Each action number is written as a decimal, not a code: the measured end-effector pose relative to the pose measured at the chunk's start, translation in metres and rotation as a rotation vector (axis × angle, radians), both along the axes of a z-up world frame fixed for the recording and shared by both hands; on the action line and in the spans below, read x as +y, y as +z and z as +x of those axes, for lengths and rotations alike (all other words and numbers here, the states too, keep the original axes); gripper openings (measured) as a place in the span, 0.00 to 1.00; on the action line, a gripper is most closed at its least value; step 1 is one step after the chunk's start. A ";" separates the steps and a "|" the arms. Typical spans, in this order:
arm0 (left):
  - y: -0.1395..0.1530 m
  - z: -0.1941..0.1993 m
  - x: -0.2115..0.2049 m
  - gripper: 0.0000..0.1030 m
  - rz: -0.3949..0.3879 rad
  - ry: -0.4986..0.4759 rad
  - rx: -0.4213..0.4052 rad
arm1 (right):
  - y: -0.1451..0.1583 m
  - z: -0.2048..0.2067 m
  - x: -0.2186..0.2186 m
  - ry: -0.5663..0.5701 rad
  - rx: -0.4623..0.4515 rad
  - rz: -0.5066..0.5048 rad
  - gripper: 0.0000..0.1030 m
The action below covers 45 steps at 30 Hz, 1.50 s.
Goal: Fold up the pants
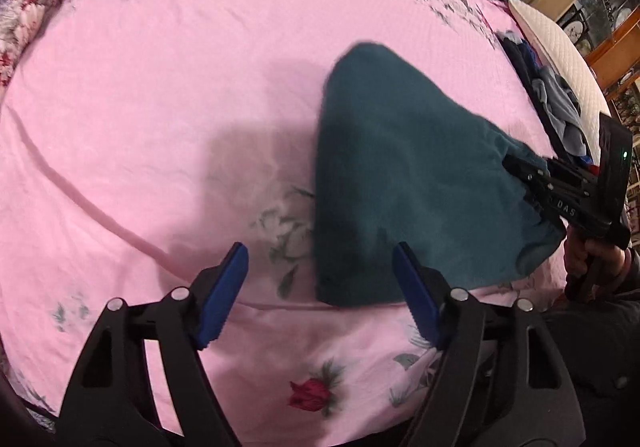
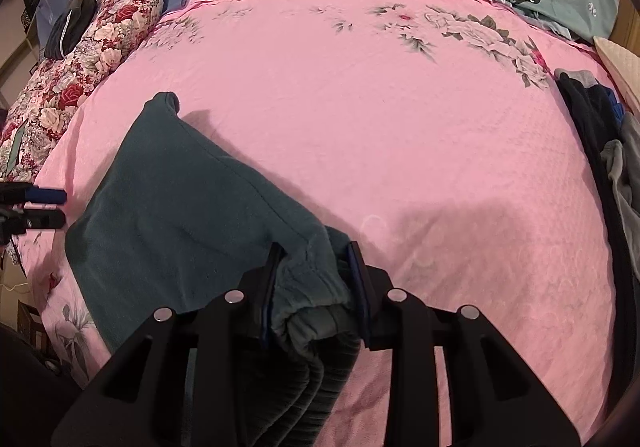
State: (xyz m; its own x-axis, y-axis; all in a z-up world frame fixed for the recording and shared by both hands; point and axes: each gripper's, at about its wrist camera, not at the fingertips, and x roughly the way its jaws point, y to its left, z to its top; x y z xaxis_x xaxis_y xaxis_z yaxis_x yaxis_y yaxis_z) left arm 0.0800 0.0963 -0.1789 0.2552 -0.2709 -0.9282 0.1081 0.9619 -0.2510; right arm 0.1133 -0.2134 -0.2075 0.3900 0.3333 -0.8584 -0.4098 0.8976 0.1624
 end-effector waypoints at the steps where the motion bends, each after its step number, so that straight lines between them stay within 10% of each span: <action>1: -0.005 -0.002 -0.006 0.70 -0.005 -0.013 0.012 | 0.000 -0.001 0.001 -0.002 0.000 -0.002 0.32; 9: -0.016 -0.001 -0.017 0.67 -0.002 -0.035 0.033 | 0.001 -0.004 0.004 -0.034 -0.004 -0.021 0.32; 16: -0.011 0.001 -0.027 0.31 -0.032 -0.050 0.035 | 0.005 -0.009 0.011 -0.031 -0.041 -0.074 0.31; 29: 0.056 -0.011 -0.026 0.13 -0.022 0.042 -0.164 | 0.074 -0.034 0.052 0.153 -0.426 -0.222 0.24; 41: 0.149 0.057 0.132 0.11 0.055 0.088 -0.479 | 0.166 0.077 0.242 0.160 -0.742 -0.129 0.23; 45: 0.156 0.119 0.209 0.11 0.037 0.130 -0.519 | 0.166 0.146 0.313 0.195 -0.707 -0.108 0.23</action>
State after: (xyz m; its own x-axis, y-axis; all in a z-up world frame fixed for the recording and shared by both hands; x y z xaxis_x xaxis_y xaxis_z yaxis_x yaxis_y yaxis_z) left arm 0.1992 0.3053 -0.0225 0.7126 -0.1764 -0.6790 0.0887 0.9828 -0.1622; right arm 0.2596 0.0996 -0.0414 0.8041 0.3810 -0.4564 -0.5375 0.7939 -0.2843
